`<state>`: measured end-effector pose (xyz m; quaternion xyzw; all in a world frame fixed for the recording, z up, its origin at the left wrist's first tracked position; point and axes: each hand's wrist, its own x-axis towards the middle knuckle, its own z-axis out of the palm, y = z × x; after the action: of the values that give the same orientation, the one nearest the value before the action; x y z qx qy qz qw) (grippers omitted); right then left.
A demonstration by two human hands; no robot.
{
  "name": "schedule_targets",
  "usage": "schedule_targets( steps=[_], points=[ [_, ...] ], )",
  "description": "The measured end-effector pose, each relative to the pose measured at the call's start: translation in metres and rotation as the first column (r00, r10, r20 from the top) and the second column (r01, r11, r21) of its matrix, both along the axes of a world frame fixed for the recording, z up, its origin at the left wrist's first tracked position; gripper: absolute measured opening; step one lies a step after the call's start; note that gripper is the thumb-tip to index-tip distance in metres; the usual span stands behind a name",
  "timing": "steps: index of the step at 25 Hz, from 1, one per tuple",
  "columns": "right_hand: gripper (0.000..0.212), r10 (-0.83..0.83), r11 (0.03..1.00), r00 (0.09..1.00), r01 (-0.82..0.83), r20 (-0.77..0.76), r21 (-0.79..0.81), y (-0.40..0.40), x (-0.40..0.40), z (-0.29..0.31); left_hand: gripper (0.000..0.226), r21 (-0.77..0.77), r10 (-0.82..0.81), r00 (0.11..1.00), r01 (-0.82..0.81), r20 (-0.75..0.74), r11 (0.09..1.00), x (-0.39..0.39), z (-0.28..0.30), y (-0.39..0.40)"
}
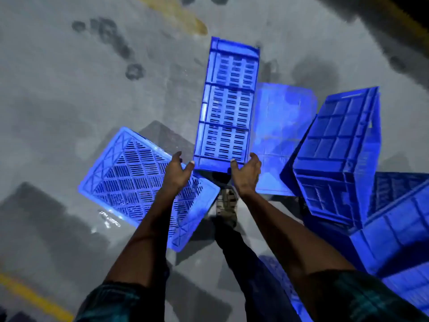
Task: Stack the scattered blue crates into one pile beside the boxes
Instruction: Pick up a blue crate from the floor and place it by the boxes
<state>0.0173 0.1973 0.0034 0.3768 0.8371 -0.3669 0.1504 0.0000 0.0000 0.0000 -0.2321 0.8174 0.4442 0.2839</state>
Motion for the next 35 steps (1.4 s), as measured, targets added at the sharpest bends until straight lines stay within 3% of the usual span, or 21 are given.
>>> schedule_targets(
  steps=[3,5,6,8,12,15,17,19,22,26,28,31,33,35],
  points=[
    [0.086,-0.188,0.981,0.976,0.192,0.112,-0.023,0.003,-0.002,-0.046,0.067,0.049,0.072,0.986,-0.08,0.153,0.996,-0.01,-0.041,0.015],
    [0.096,-0.232,0.956,0.957,0.258,0.176,-0.137,0.007,-0.002,-0.074,0.075,0.135,0.1,0.968,-0.134,0.232,0.982,-0.006,-0.067,0.021],
    [0.101,-0.244,0.938,0.951,0.281,0.191,-0.202,0.009,-0.004,-0.083,0.07,0.164,0.092,0.966,-0.133,0.24,0.977,-0.003,-0.075,0.023],
    [0.107,-0.259,0.916,0.942,0.31,0.215,-0.254,0.013,-0.01,-0.09,0.037,0.2,0.125,0.974,-0.162,0.187,0.966,0.0,-0.08,0.027],
    [0.095,-0.25,0.932,0.966,0.26,0.073,-0.251,0.013,-0.021,-0.074,0.024,0.22,0.214,0.977,-0.213,0.021,0.952,-0.026,-0.044,0.032],
    [0.083,-0.251,0.942,0.962,0.217,-0.108,-0.256,0.019,-0.054,-0.036,0.023,0.225,0.094,0.989,-0.066,-0.117,0.972,-0.074,0.005,0.029],
    [0.072,-0.277,0.938,0.938,0.218,-0.206,-0.271,0.025,-0.082,0.001,0.035,0.212,-0.018,0.982,0.058,-0.186,0.976,-0.106,0.036,0.028],
    [0.075,-0.289,0.938,0.915,0.212,-0.28,-0.276,0.035,-0.109,0.037,0.061,0.199,-0.065,0.971,0.113,-0.231,0.974,-0.134,0.057,0.03],
    [0.093,-0.223,0.951,0.925,0.136,-0.309,-0.279,0.051,-0.143,0.077,0.091,0.241,-0.043,0.97,0.103,-0.24,0.965,-0.163,0.067,0.032],
    [0.082,-0.043,0.991,0.918,-0.011,-0.393,-0.133,0.048,-0.166,0.117,0.098,0.322,0.099,0.979,-0.036,-0.18,0.946,-0.182,0.058,0.038],
    [0.062,-0.016,1.0,0.874,0.015,-0.485,-0.005,0.031,-0.156,0.125,0.095,0.325,0.178,0.972,-0.12,-0.154,0.938,-0.189,0.064,0.046],
    [0.034,0.028,0.998,0.871,-0.048,-0.49,-0.029,0.001,-0.128,0.113,0.068,0.325,0.259,0.95,-0.193,-0.175,0.926,-0.195,0.096,0.058],
    [0.035,0.108,0.987,0.908,-0.146,-0.406,-0.066,-0.014,-0.117,0.096,0.051,0.34,0.291,0.941,-0.221,-0.171,0.914,-0.198,0.106,0.064],
    [0.046,0.184,0.972,0.931,-0.22,-0.316,-0.08,-0.024,-0.113,0.081,0.048,0.356,0.307,0.935,-0.229,-0.179,0.906,-0.2,0.11,0.067]
  ],
)
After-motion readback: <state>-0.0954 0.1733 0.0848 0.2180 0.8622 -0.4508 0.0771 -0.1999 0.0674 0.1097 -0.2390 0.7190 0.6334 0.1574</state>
